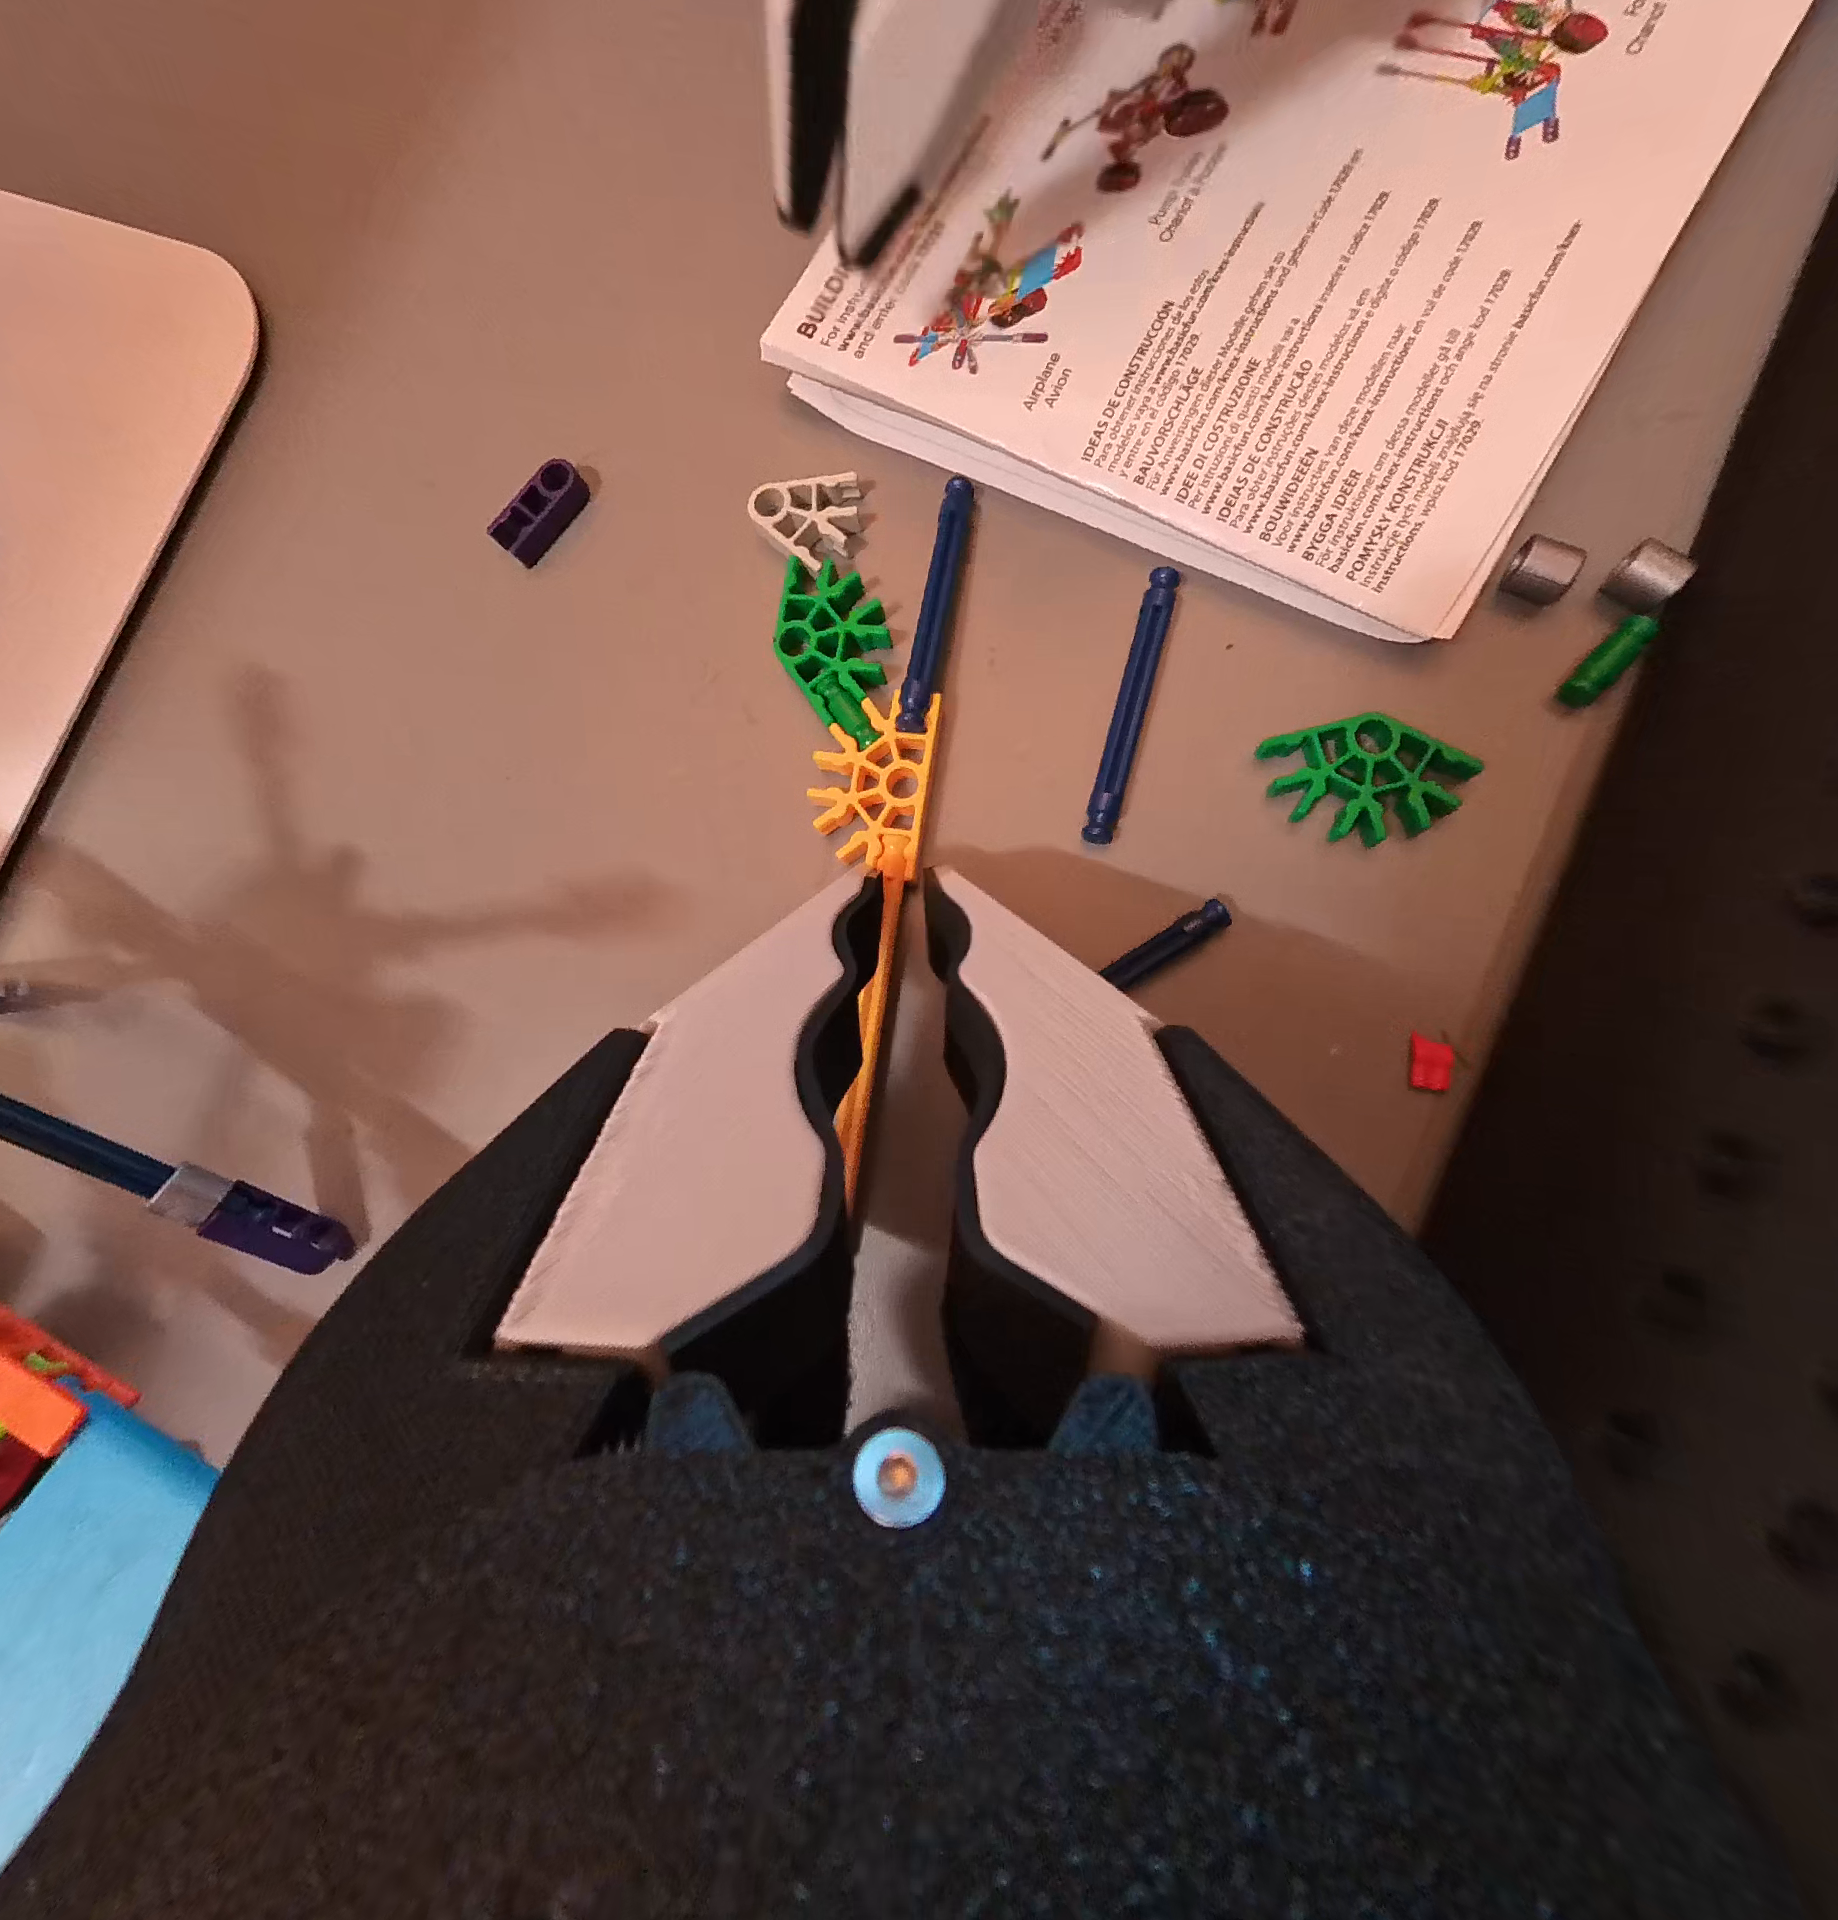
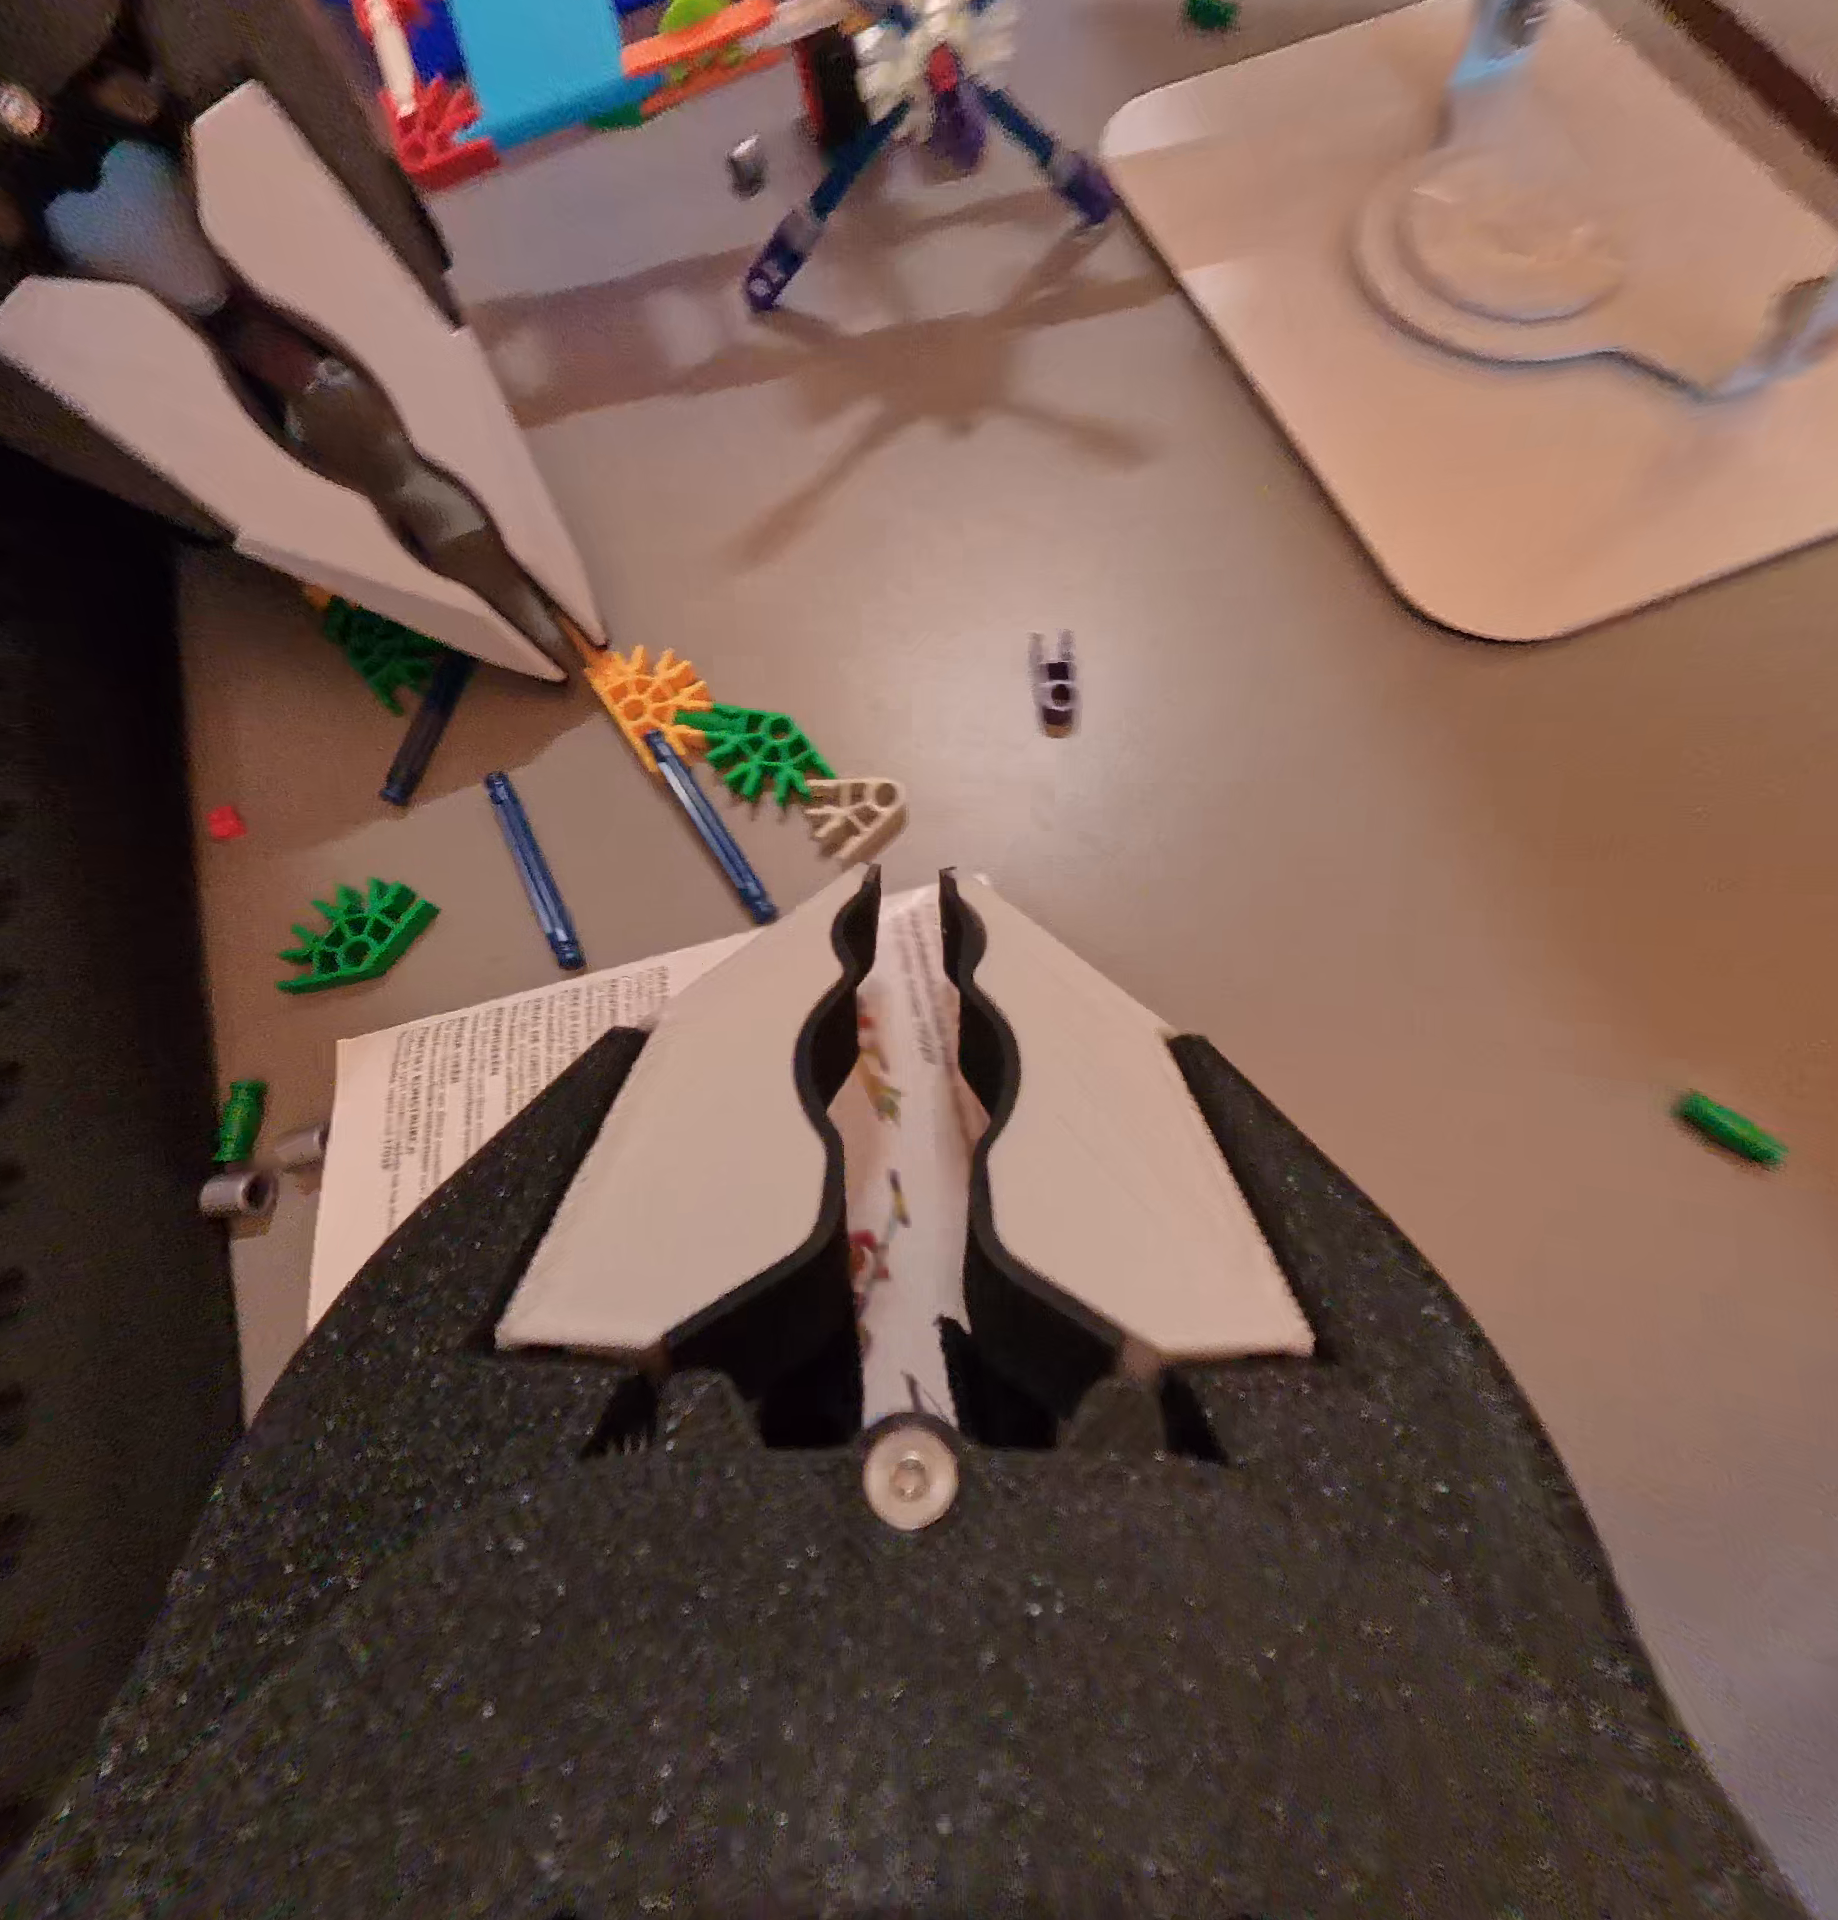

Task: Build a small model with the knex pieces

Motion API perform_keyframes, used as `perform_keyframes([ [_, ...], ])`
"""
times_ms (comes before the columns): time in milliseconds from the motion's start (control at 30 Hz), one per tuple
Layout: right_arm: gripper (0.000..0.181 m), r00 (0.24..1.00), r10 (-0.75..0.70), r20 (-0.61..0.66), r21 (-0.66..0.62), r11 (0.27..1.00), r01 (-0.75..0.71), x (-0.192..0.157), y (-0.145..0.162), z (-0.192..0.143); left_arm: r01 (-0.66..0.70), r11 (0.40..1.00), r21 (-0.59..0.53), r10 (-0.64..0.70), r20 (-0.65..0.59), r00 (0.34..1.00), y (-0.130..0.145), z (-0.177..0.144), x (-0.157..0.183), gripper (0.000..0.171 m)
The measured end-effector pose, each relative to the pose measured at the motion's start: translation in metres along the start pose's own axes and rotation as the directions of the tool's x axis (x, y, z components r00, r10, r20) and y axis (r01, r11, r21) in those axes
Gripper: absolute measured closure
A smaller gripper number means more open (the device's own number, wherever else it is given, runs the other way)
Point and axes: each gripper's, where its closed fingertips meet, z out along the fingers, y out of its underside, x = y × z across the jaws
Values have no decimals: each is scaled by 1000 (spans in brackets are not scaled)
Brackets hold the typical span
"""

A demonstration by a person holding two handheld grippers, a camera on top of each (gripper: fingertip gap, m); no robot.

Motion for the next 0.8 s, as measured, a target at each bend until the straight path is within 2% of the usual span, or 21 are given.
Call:
perform_keyframes([
  [167,170,990,-94,101,-56,993,100,-36,3,26,17,1000,-3,-17,-9,1000,1,-1,0,165],
  [300,170,981,-137,136,-81,986,149,-50,3,40,17,1000,-5,-17,-27,1000,1,-2,3,165],
  [667,175,983,-143,111,-116,981,156,-46,7,43,34,999,-18,-34,-34,999,6,-5,0,168],
  [800,175,988,-107,115,-70,991,116,-42,0,35,30,999,23,-29,-53,998,0,-13,5,163],
])
